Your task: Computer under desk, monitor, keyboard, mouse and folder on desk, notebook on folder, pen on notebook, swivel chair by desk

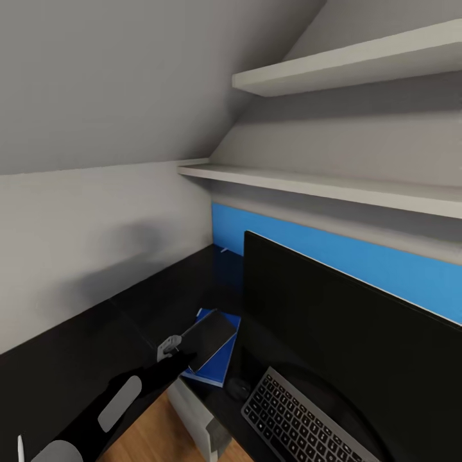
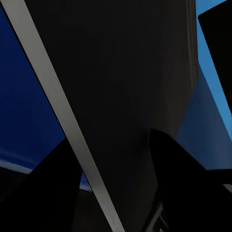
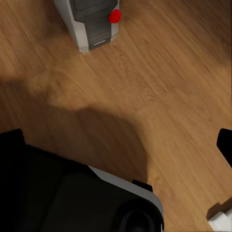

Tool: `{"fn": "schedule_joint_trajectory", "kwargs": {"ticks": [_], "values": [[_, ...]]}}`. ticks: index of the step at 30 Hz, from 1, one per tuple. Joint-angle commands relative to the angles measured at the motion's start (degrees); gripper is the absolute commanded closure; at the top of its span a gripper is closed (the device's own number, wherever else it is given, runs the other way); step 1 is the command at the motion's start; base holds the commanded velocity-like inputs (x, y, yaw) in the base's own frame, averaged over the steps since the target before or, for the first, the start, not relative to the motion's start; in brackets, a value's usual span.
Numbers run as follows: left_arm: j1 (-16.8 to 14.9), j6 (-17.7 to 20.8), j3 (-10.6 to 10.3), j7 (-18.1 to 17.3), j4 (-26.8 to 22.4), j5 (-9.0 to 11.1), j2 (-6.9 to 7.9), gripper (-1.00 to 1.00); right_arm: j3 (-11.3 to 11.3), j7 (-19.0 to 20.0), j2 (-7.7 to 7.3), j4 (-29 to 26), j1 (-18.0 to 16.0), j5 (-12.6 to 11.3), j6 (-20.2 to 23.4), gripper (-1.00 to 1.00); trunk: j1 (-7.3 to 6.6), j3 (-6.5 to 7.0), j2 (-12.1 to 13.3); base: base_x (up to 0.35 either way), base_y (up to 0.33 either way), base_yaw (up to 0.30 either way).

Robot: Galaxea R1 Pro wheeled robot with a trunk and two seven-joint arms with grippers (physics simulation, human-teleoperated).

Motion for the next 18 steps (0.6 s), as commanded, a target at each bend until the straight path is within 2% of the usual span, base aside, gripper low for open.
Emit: {"fn": "schedule_joint_trajectory", "kwargs": {"ticks": [1,14,18], "values": [[0.0,0.2,-0.1,0.0,0.0,0.4,0.06,1.00,0.5,-0.5,0.05,0.1,0.0,0.1,-0.2,-1.00,0.01,-0.03,0.0,0.000,0.000,-0.149],[0.0,0.3,-0.2,0.0,0.0,0.3,0.11,1.00,0.6,-0.5,0.05,0.1,0.0,0.1,-0.2,-1.00,0.01,0.07,0.0,0.000,0.000,-0.037],[0.0,0.3,-0.3,0.0,0.0,0.3,0.12,1.00,0.6,-0.5,0.05,0.1,0.0,0.1,-0.2,-1.00,0.89,-0.65,-1.6,0.000,0.000,-0.001]]}}
